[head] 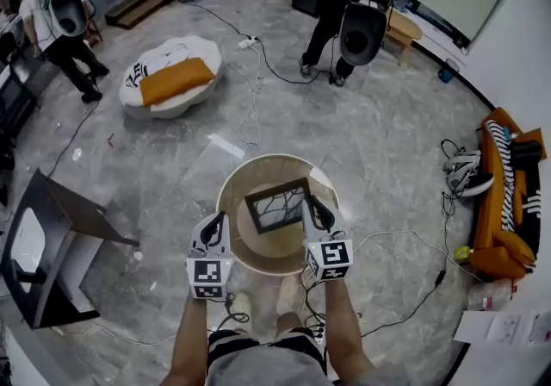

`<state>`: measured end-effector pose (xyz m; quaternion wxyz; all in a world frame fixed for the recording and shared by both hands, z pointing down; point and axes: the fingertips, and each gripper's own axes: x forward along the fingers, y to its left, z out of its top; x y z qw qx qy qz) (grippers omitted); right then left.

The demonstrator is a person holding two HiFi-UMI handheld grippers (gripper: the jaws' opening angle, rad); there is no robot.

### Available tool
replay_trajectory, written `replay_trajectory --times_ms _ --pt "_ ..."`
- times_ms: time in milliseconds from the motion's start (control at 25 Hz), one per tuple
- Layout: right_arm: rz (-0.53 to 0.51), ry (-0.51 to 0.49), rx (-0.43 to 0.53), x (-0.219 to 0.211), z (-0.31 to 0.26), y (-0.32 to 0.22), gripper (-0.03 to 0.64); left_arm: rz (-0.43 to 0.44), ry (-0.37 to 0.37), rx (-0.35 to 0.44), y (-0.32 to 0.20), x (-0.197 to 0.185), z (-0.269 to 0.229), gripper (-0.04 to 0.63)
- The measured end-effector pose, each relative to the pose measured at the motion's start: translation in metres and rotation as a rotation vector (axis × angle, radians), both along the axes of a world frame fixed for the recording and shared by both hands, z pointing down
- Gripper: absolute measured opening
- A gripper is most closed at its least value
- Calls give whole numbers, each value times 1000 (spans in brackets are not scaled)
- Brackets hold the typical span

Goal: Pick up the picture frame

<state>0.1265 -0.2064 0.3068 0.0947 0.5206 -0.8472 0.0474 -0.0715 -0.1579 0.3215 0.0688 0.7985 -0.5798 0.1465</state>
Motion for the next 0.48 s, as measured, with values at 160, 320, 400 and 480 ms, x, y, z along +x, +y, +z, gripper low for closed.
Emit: replay_trajectory --times_ms 160,320,400,480 --pt "50 -5 34 13 -28 36 61 33 -20 32 29 3 -24 20" --pt "99 -9 51 27 -49 77 61 68 -9 57 58 8 -46 20" --pt "118 -9 58 31 -57 97 61 81 1 59 70 10 -52 20" --pt "134 -9 64 33 -61 116 61 90 13 53 81 10 -54 20"
